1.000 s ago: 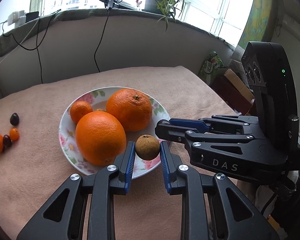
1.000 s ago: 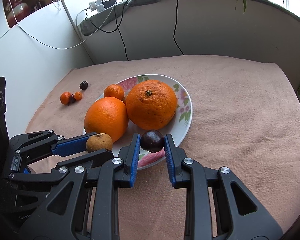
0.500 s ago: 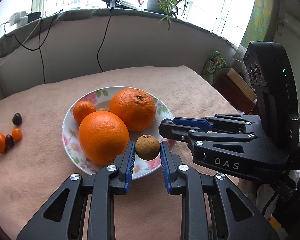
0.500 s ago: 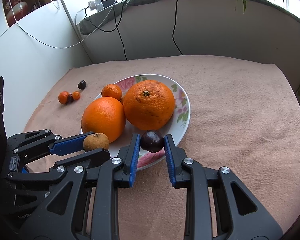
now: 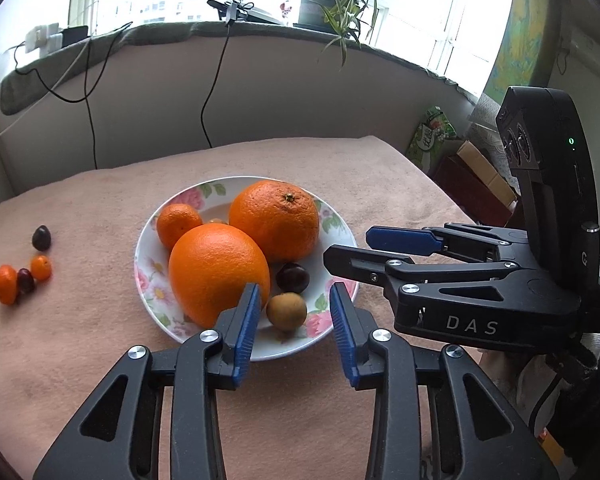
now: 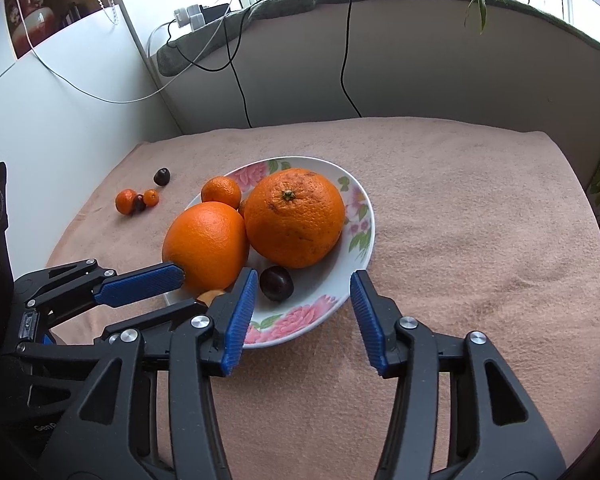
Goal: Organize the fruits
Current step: 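Lower both fruits into the plate and open both grippers, then withdraw both open grippers toward the remaining loose fruits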
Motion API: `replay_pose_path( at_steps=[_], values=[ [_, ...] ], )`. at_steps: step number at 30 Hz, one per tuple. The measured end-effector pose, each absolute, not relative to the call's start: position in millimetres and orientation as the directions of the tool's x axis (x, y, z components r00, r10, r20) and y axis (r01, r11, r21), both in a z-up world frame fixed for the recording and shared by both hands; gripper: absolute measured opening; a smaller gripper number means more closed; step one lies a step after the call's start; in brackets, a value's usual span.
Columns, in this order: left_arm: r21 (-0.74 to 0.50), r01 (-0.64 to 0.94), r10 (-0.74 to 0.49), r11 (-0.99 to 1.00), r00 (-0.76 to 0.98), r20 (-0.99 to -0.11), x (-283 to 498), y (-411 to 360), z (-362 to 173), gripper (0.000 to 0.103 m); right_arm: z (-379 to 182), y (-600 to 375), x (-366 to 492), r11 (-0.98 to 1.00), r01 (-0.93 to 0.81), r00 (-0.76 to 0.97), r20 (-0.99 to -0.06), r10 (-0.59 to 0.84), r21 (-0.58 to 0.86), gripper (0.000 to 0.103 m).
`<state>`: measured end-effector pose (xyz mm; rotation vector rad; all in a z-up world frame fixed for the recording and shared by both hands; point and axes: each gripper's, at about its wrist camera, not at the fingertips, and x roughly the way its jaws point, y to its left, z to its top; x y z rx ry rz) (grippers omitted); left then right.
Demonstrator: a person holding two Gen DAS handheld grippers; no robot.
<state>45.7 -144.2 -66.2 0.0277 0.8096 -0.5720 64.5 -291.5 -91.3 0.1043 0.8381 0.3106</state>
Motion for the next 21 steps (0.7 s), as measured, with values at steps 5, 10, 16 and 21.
replay_pose_path(
  at_steps=[5,10,16,21],
  values=[
    [-0.190,0.494,-0.475,0.849,0.554,-0.683,44.7,-142.4,-64.1,0.052,-87.2,-293.2,62.8,0.953,-0.218,0.639,-0.708,0.301,0.208,0.065],
    [-0.200,0.474,-0.471,0.857,0.568,-0.675,43.8,-136.1,-60.4,0.066,-83.3,-296.6,62.0,0.957,-0.197,0.655,-0.698,0.289,0.212,0.076],
    [-0.192,0.456,-0.456,0.869,0.587,-0.669,42.5,-127.9,-56.4,0.070,-80.3,-295.4,62.5,0.960,-0.188,0.661,-0.696,0.280,0.207,0.079],
    [-0.184,0.438,-0.440,0.880,0.606,-0.663,43.9,-120.9,-52.6,0.071,-76.8,-291.7,62.8,0.958,-0.194,0.660,-0.695,0.285,0.209,0.080]
  ],
)
